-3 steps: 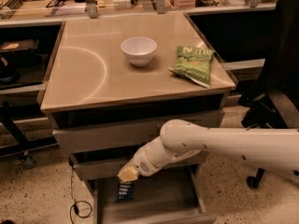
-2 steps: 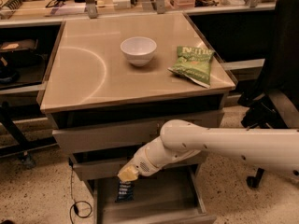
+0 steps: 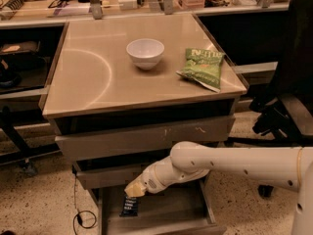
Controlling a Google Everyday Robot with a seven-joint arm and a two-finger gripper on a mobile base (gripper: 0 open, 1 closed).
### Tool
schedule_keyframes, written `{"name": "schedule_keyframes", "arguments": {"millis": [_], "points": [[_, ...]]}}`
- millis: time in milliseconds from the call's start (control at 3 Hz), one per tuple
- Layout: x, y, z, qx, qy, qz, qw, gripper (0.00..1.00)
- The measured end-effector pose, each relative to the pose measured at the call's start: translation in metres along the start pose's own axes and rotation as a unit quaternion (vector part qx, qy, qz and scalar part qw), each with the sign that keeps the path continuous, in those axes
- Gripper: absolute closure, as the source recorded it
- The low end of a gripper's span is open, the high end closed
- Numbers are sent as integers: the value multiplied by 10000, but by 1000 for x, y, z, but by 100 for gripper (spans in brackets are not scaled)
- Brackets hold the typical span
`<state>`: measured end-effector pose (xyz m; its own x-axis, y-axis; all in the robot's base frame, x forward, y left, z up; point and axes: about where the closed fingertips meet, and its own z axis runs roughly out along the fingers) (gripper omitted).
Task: Place rxbar blueberry into bottom drawer
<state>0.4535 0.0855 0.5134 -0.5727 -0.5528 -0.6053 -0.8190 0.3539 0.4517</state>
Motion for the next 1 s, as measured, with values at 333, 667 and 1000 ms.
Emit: {"name": "schedule_keyframes", "arguments": {"millis": [333, 667, 1000], "points": [[16, -29, 22, 63, -129, 263, 9995, 100], [16, -29, 22, 63, -130, 265, 9995, 100], [31, -44, 35, 191, -246, 640, 9975, 100]]}}
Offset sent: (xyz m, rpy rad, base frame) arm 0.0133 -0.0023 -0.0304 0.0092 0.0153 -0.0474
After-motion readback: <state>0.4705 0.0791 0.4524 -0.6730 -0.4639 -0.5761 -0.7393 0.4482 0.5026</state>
